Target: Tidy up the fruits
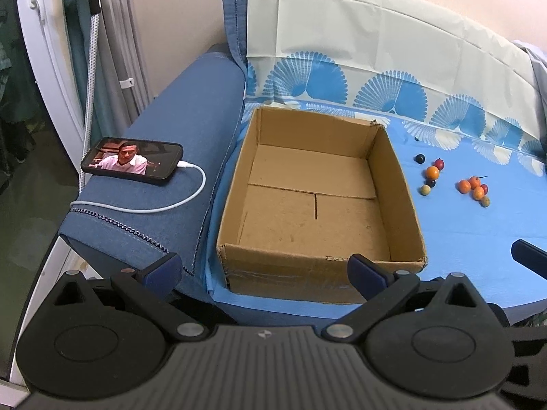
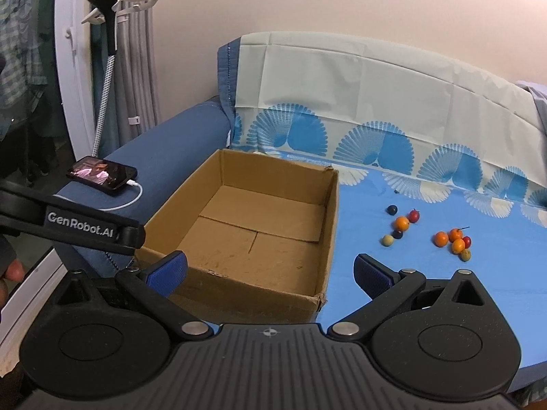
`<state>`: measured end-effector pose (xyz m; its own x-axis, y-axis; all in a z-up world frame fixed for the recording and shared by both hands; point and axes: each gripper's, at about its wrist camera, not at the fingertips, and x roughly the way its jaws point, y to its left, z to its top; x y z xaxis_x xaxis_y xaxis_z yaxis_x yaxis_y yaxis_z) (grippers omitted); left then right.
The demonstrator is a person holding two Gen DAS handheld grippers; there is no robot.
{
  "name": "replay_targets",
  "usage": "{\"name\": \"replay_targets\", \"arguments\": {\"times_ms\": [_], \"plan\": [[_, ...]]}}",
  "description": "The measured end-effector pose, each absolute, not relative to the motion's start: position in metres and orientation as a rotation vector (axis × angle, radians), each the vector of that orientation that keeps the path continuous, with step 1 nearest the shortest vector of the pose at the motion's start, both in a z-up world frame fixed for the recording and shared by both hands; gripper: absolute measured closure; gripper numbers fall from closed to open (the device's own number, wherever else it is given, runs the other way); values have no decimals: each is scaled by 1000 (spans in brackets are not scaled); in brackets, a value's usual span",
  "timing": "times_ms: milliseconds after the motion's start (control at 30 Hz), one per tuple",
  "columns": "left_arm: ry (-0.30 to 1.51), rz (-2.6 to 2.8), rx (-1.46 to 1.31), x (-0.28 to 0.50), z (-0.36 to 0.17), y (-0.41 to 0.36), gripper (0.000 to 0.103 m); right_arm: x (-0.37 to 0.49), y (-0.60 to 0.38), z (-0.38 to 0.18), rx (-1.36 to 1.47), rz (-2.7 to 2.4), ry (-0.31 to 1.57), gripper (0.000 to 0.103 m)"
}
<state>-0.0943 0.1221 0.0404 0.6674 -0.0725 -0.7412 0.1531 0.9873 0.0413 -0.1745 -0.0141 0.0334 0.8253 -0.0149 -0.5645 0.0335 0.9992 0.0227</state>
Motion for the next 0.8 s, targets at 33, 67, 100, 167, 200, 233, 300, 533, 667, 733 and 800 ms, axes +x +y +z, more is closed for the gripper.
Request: {"name": "replay_targets", "arguments": {"times_ms": [33,67,100,167,200,233,300,533,667,733,800], "plan": [[833,-127,104,-94,40,122,0,-175,-15,34,32,-23,600,0],[833,-127,108,-95,40,121,0,-175,-14,34,34,-23,601,0],[832,-128,114,-96,40,121,0,-175,-15,34,39,-24,604,0],[831,-127,127,-96,39,119,0,-175,-18,36,52,-30,609,0],[832,-127,131,-96,39,118,0,-175,-19,35,60,-34,613,0],[834,-128,132,-96,39,119,0,-174,-19,35,66,-36,618,0],[837,-129,131,-95,38,120,0,-172,-23,37,78,-35,629,0],[842,-121,139,-96,36,117,0,-172,-21,35,80,-34,628,0],[845,-121,148,-95,34,117,0,-173,-22,32,81,-34,631,0],[847,-120,151,-94,33,117,0,-172,-23,32,86,-36,633,0],[849,-119,148,-94,33,117,0,-172,-24,32,93,-37,635,0]]}}
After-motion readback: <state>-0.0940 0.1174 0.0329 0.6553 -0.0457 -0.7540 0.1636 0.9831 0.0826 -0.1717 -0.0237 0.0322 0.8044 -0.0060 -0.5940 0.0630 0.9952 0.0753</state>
